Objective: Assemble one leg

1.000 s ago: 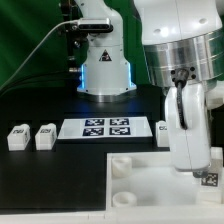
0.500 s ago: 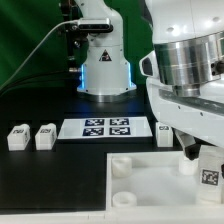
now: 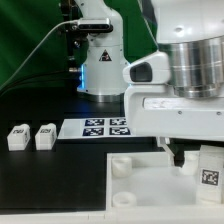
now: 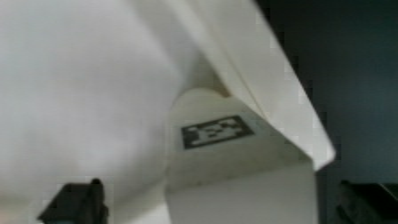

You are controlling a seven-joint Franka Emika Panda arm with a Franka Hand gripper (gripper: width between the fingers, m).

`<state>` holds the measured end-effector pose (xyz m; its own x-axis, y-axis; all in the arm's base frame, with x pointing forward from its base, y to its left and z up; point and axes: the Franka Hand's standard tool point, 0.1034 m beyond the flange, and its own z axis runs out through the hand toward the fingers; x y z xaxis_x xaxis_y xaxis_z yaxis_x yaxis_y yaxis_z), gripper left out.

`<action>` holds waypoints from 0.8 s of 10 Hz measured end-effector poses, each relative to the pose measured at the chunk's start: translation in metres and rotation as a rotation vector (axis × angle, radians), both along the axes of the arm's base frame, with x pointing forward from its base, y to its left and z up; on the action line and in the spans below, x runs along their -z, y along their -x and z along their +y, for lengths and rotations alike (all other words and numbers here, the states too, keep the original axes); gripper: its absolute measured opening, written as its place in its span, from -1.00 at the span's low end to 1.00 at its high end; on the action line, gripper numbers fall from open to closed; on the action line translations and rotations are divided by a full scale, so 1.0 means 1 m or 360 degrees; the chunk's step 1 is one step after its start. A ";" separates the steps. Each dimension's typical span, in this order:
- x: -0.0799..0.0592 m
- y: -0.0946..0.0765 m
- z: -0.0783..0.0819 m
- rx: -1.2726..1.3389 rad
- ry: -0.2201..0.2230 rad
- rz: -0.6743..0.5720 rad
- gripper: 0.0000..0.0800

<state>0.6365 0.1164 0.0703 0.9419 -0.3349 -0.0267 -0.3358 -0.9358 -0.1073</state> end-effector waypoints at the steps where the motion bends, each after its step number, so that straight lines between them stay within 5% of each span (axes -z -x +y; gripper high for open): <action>1: 0.005 0.000 0.003 -0.0210 0.0023 0.0029 0.62; 4: 0.006 0.000 0.003 -0.0030 0.0019 0.0047 0.43; 6: 0.007 0.001 0.003 0.0318 0.0022 0.0086 -0.27; 8: 0.007 0.000 0.002 0.0574 0.0023 0.0112 -0.27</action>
Offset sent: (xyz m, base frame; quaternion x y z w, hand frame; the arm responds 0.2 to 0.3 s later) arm 0.0000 0.0000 0.0000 0.0000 0.0000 0.0000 1.0000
